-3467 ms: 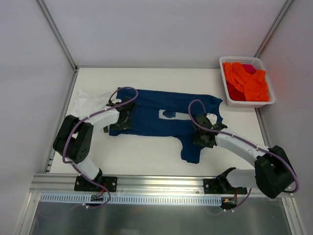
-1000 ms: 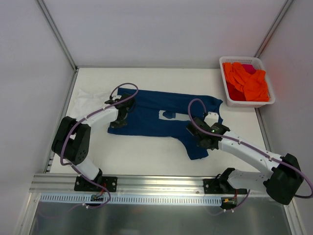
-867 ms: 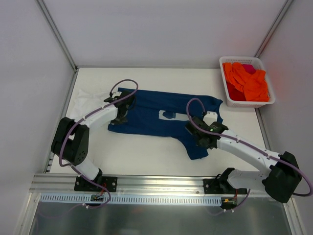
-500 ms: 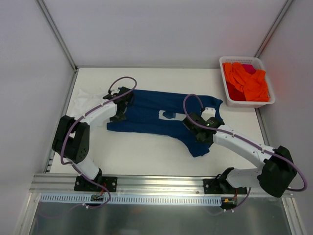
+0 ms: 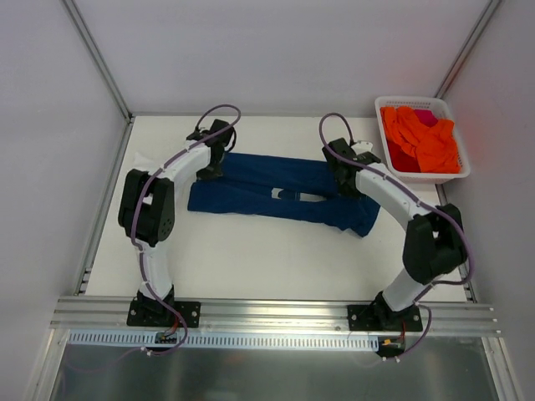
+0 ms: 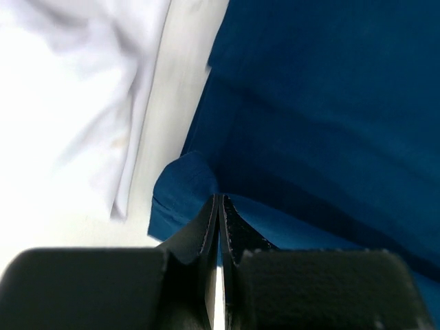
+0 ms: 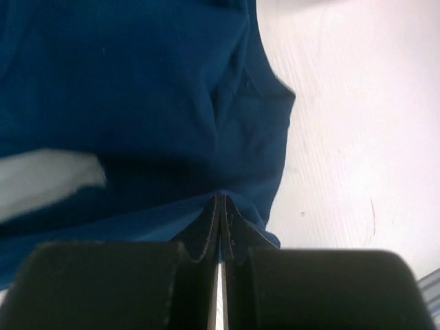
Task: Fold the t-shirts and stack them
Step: Fold the other side of the tshirt into a rectangle
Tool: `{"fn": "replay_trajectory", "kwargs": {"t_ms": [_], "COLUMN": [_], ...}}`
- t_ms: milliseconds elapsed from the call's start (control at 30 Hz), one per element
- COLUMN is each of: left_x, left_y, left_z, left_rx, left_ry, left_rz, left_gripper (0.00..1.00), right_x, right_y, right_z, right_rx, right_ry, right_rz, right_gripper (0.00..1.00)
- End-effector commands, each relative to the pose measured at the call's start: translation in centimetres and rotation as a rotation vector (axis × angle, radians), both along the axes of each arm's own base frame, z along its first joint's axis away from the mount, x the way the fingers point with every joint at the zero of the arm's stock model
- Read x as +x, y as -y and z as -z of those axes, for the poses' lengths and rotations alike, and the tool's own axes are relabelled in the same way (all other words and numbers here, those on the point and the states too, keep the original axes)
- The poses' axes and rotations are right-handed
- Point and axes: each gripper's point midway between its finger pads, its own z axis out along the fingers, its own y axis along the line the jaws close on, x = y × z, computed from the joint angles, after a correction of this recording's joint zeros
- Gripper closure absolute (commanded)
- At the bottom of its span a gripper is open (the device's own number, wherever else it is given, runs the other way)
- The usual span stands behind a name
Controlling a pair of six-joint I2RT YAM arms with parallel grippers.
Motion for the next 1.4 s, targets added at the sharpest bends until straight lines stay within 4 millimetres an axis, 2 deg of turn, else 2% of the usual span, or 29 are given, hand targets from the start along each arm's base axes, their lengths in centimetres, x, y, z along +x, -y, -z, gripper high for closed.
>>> {"fn": "replay_trajectory", "kwargs": {"t_ms": [0, 100, 133, 200, 233, 300, 333, 367, 433, 567, 700, 833, 900, 1000, 1100, 1167, 1200, 1233, 1267, 1300, 1333, 1367], "left_x": [2.3, 4.5, 5.8, 6.7, 7.8, 8.5, 9.3, 9.5, 10.1, 11.1, 11.5, 12.4, 12.8, 13.0, 12.5, 11.8, 11.0, 10.4, 10.0, 9.2, 8.9, 8.7], "left_y": [0.1, 0.4, 0.6, 0.4, 0.6, 0.3, 0.3, 0.2, -0.1, -0.7, -1.0, -0.8, -0.7, -0.9, -1.2, -1.0, -0.7, -0.4, -0.1, 0.9, 1.4, 1.8], "left_z": [-0.7, -1.1, -2.0, -1.4, -1.7, -1.9, -2.5, -2.3, -2.7, -2.0, -1.3, -0.8, -1.2, -2.0, -4.4, -5.4, -5.1, -6.5, -6.5, -6.7, -6.5, -6.3], "left_rx": [0.018, 0.013, 0.005, 0.01, 0.003, -0.002, -0.005, -0.001, -0.002, -0.009, -0.014, -0.012, -0.014, -0.008, -0.019, -0.036, -0.039, -0.046, -0.048, -0.059, -0.06, -0.052], "left_ry": [-0.012, -0.001, 0.027, 0.009, 0.023, 0.024, 0.045, 0.04, 0.052, 0.042, 0.028, 0.031, 0.047, 0.072, 0.121, 0.138, 0.125, 0.149, 0.147, 0.143, 0.135, 0.129], "left_rz": [0.04, 0.043, 0.048, 0.043, 0.05, 0.041, 0.044, 0.04, 0.038, 0.04, 0.041, 0.053, 0.05, 0.027, -0.005, -0.019, -0.024, -0.024, -0.02, 0.006, 0.02, 0.033], "left_gripper": [1.0, 1.0, 1.0, 1.0, 1.0, 1.0, 1.0, 1.0, 1.0, 0.98, 0.93, 0.65, 0.62, 0.6, 0.6, 0.59, 0.59, 0.58, 0.57, 0.4, 0.27, 0.15], "right_x": [4.6, 7.0, 8.5, 10.0, 11.3, 12.6, 12.9, 14.0, 14.7, 16.6, 17.0, 17.5, 17.6, 17.4, 16.5, 15.0, 14.3, 13.5, 12.0, 11.4, 10.7, 9.6], "right_y": [-0.1, 0.1, -0.3, -0.2, -0.6, -0.4, -0.3, -0.4, -0.2, 0.0, 0.4, 0.8, 0.8, 0.8, 0.6, 0.6, 0.6, 0.2, 0.3, 0.3, -0.1, 0.0], "right_z": [-1.0, -1.0, -1.2, -1.3, -1.5, -1.6, -1.6, -1.9, -2.0, -1.4, -0.3, 1.2, 1.4, 0.9, -0.7, -2.2, -2.7, -3.0, -3.5, -3.6, -3.7, -3.6], "right_rx": [-0.015, -0.015, -0.009, -0.001, 0.001, 0.002, -0.006, -0.007, -0.013, -0.001, -0.008, -0.03, -0.035, -0.03, 0.0, 0.016, 0.02, 0.025, 0.029, 0.032, 0.043, 0.049], "right_ry": [0.009, -0.002, 0.008, 0.008, 0.01, 0.005, -0.011, 0.001, -0.008, -0.013, -0.043, -0.064, -0.058, -0.047, -0.022, -0.008, -0.003, -0.002, -0.003, 0.003, 0.005, -0.003], "right_rz": [-0.05, -0.06, -0.065, -0.069, -0.079, -0.08, -0.086, -0.085, -0.089, -0.086, -0.081, -0.07, -0.069, -0.065, -0.072, -0.081, -0.083, -0.097, -0.102, -0.103, -0.106, -0.106], "right_gripper": [1.0, 0.99, 0.99, 0.99, 0.99, 1.0, 1.0, 1.0, 0.99, 1.0, 1.0, 1.0, 1.0, 0.99, 1.0, 1.0, 0.99, 0.91, 0.78, 0.61, 0.36, 0.29]}}
